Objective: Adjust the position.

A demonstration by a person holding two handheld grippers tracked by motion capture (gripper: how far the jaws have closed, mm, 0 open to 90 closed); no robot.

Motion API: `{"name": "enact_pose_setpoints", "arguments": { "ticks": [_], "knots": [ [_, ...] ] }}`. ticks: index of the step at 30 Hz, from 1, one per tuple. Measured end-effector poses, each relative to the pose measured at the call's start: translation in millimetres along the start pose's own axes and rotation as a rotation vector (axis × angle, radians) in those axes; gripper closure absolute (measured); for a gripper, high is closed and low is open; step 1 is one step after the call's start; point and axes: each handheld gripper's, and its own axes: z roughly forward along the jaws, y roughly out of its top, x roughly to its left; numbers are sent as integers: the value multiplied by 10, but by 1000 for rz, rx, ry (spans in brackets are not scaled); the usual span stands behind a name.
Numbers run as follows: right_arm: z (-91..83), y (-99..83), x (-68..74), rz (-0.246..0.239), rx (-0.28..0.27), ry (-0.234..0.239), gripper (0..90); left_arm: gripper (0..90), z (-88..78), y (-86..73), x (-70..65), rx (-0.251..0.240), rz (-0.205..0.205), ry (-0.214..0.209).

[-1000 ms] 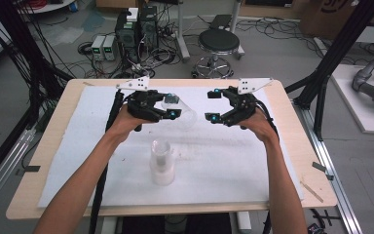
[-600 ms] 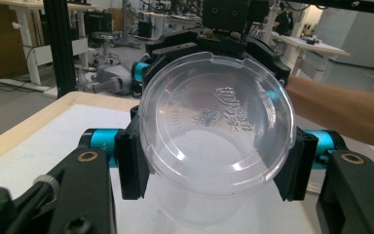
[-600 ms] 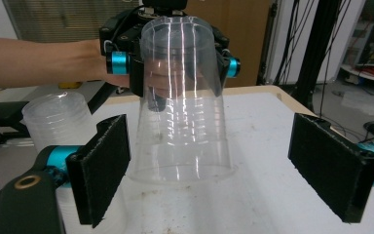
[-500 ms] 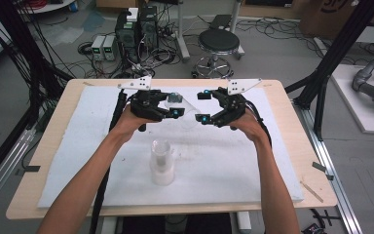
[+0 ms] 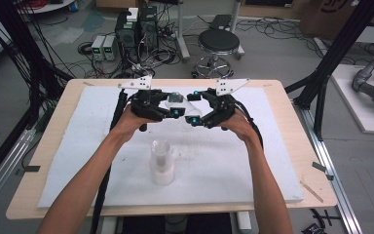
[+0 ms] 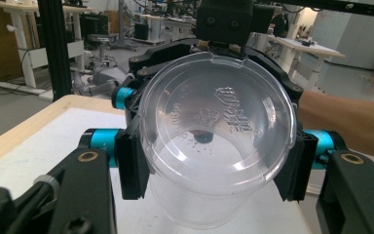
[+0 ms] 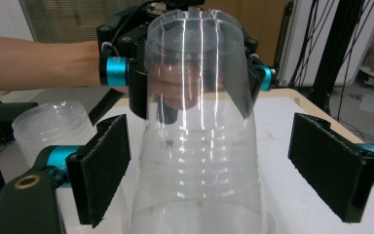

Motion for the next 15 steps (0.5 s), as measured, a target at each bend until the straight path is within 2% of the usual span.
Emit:
{"name": "enact_pose_setpoints", "arguments": {
  "ticks": [5, 7, 10, 15],
  "knots": [
    [79, -14, 14, 5, 23, 8, 156, 414, -35, 14, -4, -9, 3, 2],
    [101, -11, 12, -10, 13, 4, 156, 414, -38, 14, 0, -12, 5, 0],
    [132, -9, 35, 1, 22, 12, 156, 414, -36, 16, -7, -12, 7, -1],
    [166, -14, 32, -16, 15, 13, 182, 414, -35, 19, -18, -13, 6, -7]
  ]
}}
